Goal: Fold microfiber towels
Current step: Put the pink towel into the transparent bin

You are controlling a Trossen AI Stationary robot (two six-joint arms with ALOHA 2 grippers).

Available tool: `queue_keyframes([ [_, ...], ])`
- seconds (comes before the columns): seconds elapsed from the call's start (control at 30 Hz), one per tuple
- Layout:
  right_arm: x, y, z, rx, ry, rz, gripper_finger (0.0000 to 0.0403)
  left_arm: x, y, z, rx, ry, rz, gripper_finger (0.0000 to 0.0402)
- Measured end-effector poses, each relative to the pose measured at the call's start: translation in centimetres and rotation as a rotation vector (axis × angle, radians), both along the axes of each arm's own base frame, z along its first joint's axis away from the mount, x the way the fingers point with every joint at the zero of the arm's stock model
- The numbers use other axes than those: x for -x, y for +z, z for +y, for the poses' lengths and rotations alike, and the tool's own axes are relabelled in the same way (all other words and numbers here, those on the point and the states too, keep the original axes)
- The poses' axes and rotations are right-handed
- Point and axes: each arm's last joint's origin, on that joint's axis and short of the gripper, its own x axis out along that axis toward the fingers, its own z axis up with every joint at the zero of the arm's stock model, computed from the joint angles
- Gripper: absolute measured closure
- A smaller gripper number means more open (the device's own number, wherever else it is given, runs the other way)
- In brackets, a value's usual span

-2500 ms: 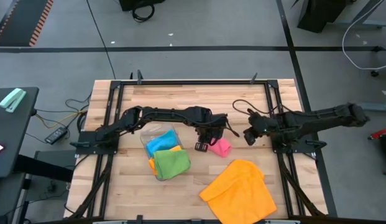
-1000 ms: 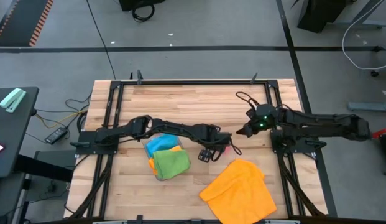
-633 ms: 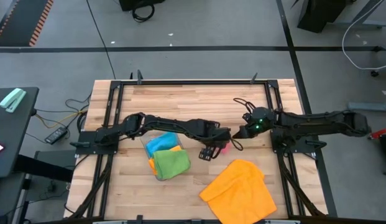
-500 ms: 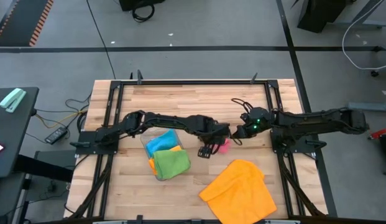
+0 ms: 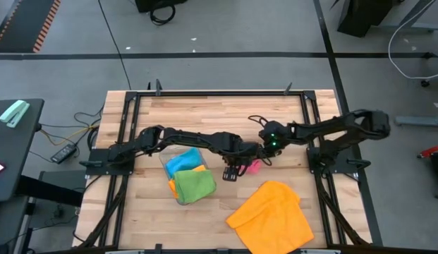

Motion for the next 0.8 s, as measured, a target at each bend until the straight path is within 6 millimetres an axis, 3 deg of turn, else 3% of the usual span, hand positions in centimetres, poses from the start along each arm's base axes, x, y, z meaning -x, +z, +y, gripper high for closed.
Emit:
queue_keyframes([
  [0.23, -1.1, 0.7, -0.4, 0.096, 0.126, -0.028, 0.0081, 0.4, -3.1, 0.1, -0.011, 0.004, 0.031, 0.0164],
  [0.43, -0.2, 2.2, -0.8, 0.157, 0.109, -0.006, 0.0082, -0.2, -3.0, -0.5, -0.163, -0.08, -0.042, 0.017],
  [0.67, 1.7, 1.1, -2.2, 0.084, 0.064, 0.035, 0.0096, -0.3, -2.9, -2.0, -0.23, -0.15, -0.066, 0.0168],
  [0.8, 1.9, 1.2, -2.8, 0.079, 0.057, 0.018, 0.0097, 0.1, -2.9, -3.0, -0.233, -0.18, -0.032, 0.0139],
])
